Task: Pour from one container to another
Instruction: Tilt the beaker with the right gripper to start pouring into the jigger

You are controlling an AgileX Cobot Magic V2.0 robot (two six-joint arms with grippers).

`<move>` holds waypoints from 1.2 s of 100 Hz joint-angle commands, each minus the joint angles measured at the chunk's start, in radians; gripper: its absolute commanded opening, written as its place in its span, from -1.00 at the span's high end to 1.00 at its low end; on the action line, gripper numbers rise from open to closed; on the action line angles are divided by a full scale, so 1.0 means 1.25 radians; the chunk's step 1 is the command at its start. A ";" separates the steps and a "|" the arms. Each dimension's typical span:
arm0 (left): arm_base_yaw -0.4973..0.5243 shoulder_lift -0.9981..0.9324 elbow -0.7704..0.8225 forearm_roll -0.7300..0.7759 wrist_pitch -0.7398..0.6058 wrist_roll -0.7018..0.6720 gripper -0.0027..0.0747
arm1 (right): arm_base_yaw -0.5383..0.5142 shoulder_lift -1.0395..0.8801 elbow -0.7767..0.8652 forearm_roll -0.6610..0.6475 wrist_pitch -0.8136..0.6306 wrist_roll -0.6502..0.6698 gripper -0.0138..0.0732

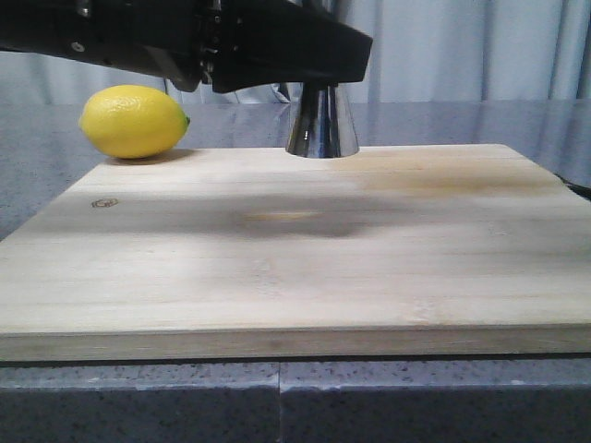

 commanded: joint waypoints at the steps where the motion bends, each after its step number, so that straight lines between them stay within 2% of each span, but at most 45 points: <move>1: -0.007 -0.040 -0.020 -0.056 0.088 -0.006 0.98 | 0.000 -0.014 -0.031 -0.029 -0.036 -0.001 0.23; 120: -0.005 -0.040 -0.020 -0.059 0.078 -0.006 0.98 | 0.000 -0.014 -0.031 -0.066 -0.010 -0.003 0.23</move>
